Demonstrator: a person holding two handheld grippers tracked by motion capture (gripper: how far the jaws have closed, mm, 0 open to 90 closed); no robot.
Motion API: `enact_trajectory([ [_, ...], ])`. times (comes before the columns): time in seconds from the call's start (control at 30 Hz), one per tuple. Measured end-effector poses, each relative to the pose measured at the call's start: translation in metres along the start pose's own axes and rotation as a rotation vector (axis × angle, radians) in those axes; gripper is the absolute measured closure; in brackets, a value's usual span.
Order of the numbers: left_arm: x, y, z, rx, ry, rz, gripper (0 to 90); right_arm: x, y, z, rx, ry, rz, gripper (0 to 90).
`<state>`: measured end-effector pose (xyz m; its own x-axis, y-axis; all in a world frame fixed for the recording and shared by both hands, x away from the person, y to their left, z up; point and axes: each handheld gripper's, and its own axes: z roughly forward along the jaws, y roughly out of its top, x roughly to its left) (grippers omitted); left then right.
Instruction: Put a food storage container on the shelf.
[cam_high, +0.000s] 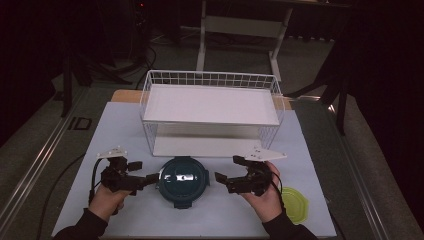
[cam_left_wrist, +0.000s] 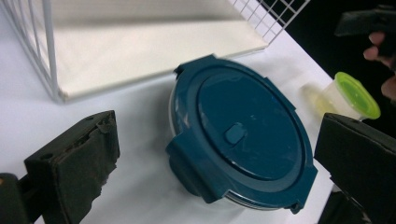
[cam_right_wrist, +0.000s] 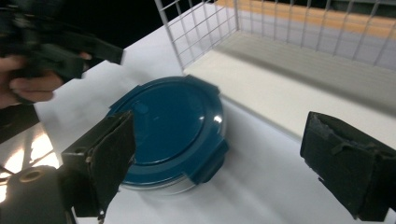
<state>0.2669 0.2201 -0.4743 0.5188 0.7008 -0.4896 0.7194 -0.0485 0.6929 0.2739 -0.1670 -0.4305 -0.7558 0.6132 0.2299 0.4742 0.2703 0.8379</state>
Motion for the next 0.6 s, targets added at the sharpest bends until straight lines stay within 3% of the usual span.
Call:
enact_trajectory([
  [0.07, 0.006, -0.001, 0.006, 0.033, 0.002, -0.060, 2.0, 0.001, -0.001, 0.003, 0.013, -0.012, 0.014, 10.1],
  [0.13, 0.012, -0.003, 0.011, 0.060, -0.015, -0.126, 4.0, -0.001, -0.002, 0.007, 0.030, 0.008, 0.038, 10.1],
  [0.27, 0.018, -0.006, 0.018, 0.119, -0.026, -0.203, 6.6, -0.005, -0.005, 0.017, 0.072, 0.040, 0.103, 12.5],
  [0.33, 0.020, -0.007, 0.020, 0.138, -0.020, -0.233, 12.1, -0.007, -0.007, 0.022, 0.094, 0.060, 0.124, 13.1],
  [0.53, 0.025, -0.009, 0.022, 0.160, -0.062, -0.330, 22.4, -0.011, -0.012, 0.037, 0.155, 0.093, 0.207, 16.3],
  [0.6, 0.025, -0.010, 0.024, 0.171, -0.069, -0.344, 26.7, -0.013, -0.013, 0.042, 0.172, 0.098, 0.235, 17.8],
])
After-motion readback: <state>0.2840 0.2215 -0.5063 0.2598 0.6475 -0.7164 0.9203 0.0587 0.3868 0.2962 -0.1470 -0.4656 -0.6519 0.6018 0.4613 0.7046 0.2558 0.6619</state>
